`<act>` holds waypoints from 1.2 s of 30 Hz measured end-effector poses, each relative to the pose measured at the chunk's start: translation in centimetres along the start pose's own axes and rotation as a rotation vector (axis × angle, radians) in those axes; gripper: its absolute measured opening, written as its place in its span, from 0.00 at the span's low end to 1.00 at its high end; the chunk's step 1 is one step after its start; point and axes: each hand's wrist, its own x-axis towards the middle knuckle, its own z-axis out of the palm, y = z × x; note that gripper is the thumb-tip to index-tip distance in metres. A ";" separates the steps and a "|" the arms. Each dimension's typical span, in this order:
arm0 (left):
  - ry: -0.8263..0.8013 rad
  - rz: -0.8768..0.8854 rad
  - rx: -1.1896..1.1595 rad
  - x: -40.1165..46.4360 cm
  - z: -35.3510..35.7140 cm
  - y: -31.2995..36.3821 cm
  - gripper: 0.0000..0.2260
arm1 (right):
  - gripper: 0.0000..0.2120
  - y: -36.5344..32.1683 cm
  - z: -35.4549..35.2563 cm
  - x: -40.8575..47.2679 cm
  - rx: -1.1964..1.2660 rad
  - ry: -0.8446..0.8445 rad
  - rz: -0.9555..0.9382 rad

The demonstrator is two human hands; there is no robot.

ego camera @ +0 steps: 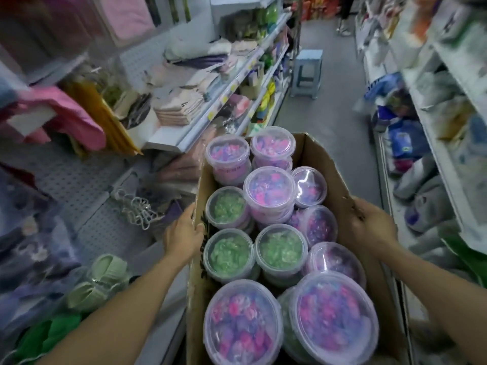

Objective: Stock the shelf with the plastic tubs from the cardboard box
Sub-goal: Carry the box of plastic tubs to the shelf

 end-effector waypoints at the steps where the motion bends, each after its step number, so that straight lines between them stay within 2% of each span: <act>1: 0.004 0.023 0.012 2.4 0.6 1.2 0.25 | 0.19 0.3 0.1 2.1 0.001 0.013 0.007; 6: -0.006 0.115 0.018 14.9 4.1 7.1 0.25 | 0.21 2.2 0.9 12.5 0.069 0.058 0.058; 9: -0.060 0.073 -0.013 22.3 6.9 11.1 0.26 | 0.20 4.1 1.5 20.6 0.115 0.043 0.113; 13: -0.131 0.044 -0.058 32.1 10.1 16.0 0.27 | 0.24 5.5 1.4 31.0 0.105 0.058 0.120; 20: -0.094 0.110 -0.049 47.7 13.2 25.5 0.26 | 0.15 7.5 0.7 48.3 -0.012 0.055 0.162; 29: -0.081 0.185 -0.003 70.6 20.1 36.2 0.26 | 0.23 11.2 3.9 72.2 -0.041 0.114 0.207; 36: -0.130 0.220 0.033 87.3 23.4 44.9 0.27 | 0.23 12.6 4.3 89.4 -0.085 0.105 0.248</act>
